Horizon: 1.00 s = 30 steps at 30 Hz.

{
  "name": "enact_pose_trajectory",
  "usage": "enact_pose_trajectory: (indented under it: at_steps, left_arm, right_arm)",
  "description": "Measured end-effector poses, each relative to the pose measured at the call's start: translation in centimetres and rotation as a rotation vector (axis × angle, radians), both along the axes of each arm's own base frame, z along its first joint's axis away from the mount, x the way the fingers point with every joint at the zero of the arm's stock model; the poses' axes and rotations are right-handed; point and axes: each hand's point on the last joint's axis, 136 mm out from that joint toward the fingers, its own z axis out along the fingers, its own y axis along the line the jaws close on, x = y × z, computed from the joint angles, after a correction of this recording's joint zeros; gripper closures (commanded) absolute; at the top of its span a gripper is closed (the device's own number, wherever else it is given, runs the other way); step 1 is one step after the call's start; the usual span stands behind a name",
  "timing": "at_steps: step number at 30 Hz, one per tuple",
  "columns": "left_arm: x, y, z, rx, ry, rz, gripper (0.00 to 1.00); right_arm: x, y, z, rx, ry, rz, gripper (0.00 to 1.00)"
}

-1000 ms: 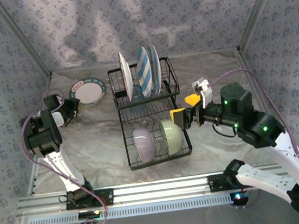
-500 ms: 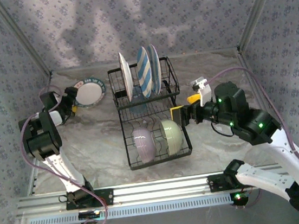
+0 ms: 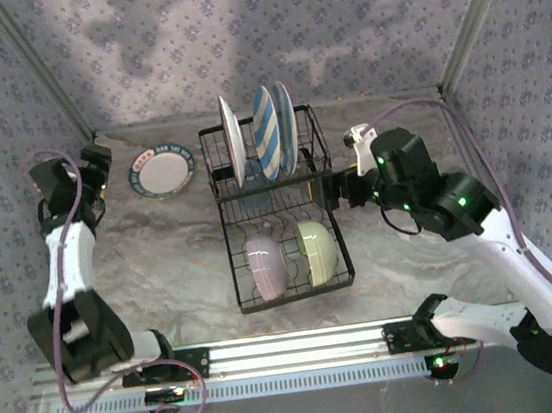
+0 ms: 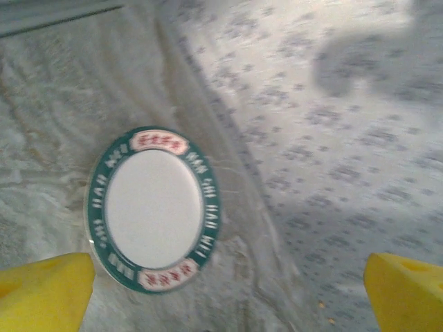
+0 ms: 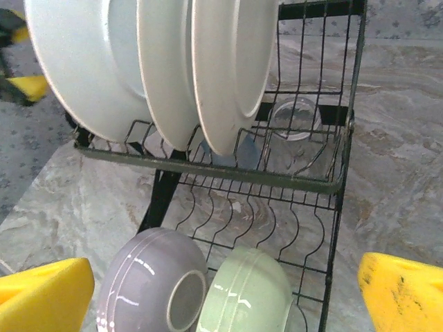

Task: Unload the mixed dishes from the dish rack

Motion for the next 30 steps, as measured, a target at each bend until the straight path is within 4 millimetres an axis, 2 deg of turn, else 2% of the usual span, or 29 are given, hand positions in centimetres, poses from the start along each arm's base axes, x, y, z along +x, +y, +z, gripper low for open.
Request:
enact_pose_trajectory:
  at_steps: [3, 5, 8, 11, 13, 17, 19, 25, 30]
  left_arm:
    - [-2.8, -2.3, 5.0, 0.045, -0.092, -0.074, 0.01]
    - [-4.8, -5.0, 7.9, 0.08, -0.159, -0.169, 0.01]
    - [-8.2, -10.0, 10.6, 0.133, -0.255, -0.359, 0.01]
    - [-12.0, -14.3, 12.0, 0.193, -0.348, -0.556, 0.01]
    - [-14.2, -16.3, 12.2, 0.236, -0.398, -0.659, 0.01]
    - [-18.3, -19.8, 10.6, 0.287, -0.481, -0.839, 0.01]
    - [-19.5, -20.8, 9.5, 0.293, -0.507, -0.894, 0.01]
    - [-19.5, -21.8, 6.7, 0.266, -0.492, -0.954, 0.01]
    - [-19.3, -22.0, 6.7, 0.262, -0.499, -0.968, 0.01]
  right_arm:
    - [1.1, 0.5, 0.3, -0.016, 0.004, -0.015, 0.0]
    - [1.9, 1.0, 0.7, -0.023, 0.0, -0.023, 0.01]
    - [3.2, 1.8, 1.3, -0.038, -0.008, -0.025, 0.03]
    - [4.6, 2.7, 1.8, -0.054, -0.015, -0.026, 0.04]
    - [5.6, 3.3, 2.1, -0.066, -0.019, -0.031, 0.07]
    - [7.7, 3.9, 2.3, -0.086, -0.025, -0.058, 0.16]
    - [8.4, 3.9, 2.3, -0.093, -0.026, -0.074, 0.2]
    - [10.3, 3.8, 2.7, -0.092, -0.033, -0.113, 0.27]
    - [11.1, 3.8, 2.5, -0.096, -0.026, -0.123, 0.35]
